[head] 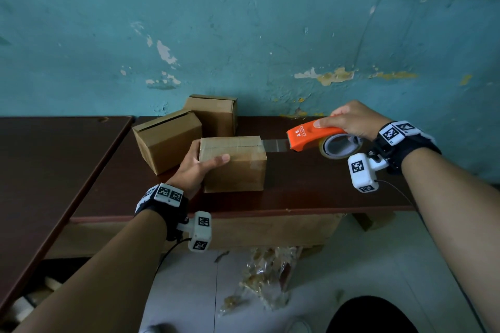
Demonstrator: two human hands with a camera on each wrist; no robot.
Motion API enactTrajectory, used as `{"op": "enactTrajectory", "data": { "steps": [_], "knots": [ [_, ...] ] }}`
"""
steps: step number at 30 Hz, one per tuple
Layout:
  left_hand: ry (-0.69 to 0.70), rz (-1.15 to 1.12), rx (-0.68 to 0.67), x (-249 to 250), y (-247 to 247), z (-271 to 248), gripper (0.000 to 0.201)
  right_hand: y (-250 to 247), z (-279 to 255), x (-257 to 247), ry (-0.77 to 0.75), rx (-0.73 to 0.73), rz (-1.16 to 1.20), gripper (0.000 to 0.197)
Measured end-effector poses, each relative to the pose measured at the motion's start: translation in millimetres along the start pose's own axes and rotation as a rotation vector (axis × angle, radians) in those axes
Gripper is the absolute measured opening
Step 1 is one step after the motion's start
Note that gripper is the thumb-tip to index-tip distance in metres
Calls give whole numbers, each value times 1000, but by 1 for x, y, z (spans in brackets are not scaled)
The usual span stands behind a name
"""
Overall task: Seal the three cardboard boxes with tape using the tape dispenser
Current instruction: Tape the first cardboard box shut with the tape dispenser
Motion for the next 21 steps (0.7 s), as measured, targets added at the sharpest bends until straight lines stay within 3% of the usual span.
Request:
{"op": "enactTrajectory", "data": {
  "steps": [9, 15, 21],
  "knots": [
    [-7, 12, 0, 0, 0, 0, 146, 17, 4, 5, 8, -33, -65, 56],
    [-21, 4, -7, -3, -1, 0, 116, 38, 8, 2, 3, -69, -146, 54],
    [-10, 0, -9, -3, 0, 1, 113, 58, 11, 1, 7, -110, -175, 52]
  ]
}}
Point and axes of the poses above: each hand's wrist, its own z-axis towards the middle knuckle, its own y-axis out of the palm, x = y × z, the point moved 10 cm from there along z, towards the middle knuckle
